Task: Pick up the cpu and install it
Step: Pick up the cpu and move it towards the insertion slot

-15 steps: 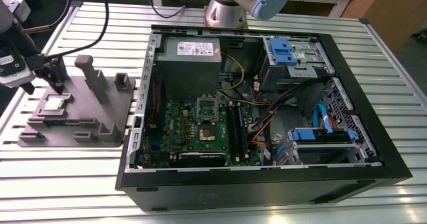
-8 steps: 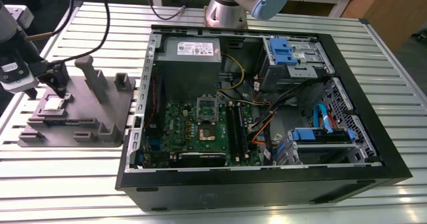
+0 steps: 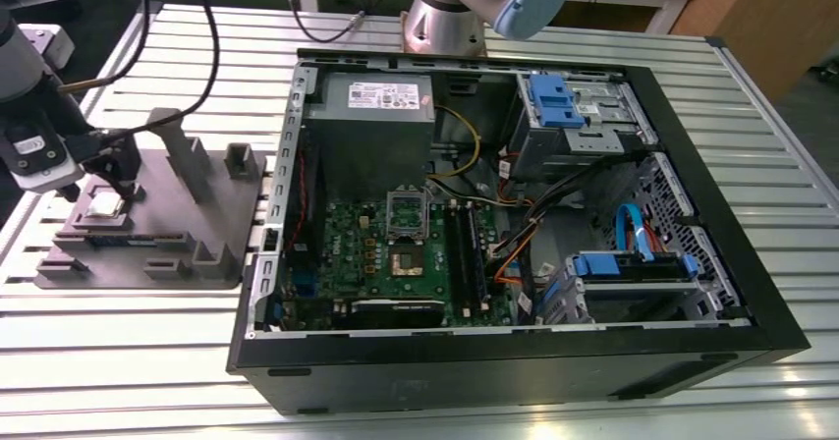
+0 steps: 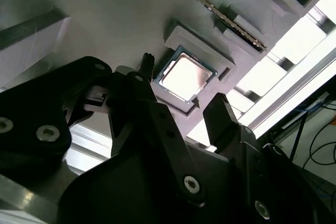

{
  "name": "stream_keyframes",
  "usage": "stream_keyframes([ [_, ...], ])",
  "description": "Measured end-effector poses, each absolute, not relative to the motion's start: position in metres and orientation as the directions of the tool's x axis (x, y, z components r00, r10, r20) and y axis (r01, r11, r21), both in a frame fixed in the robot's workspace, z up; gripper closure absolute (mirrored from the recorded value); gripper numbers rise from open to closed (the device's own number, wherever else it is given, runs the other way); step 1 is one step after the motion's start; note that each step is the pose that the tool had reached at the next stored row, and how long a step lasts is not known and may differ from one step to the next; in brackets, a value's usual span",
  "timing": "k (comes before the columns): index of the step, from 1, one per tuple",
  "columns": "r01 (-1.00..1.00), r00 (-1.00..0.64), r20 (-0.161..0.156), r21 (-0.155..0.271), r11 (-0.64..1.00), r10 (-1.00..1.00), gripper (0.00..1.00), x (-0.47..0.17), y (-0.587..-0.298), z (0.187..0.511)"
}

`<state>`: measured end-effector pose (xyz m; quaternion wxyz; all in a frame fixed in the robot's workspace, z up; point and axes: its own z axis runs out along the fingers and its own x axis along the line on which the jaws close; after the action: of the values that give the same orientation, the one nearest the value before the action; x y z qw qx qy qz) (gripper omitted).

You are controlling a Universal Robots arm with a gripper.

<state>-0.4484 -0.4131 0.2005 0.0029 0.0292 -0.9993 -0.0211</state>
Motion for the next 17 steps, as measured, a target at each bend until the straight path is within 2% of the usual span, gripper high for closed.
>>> stream_keyframes([
  [17, -0.058, -0.998, 0.005, 0.042, 0.997, -0.058, 0.35, -0.452, -0.412, 0.184],
])
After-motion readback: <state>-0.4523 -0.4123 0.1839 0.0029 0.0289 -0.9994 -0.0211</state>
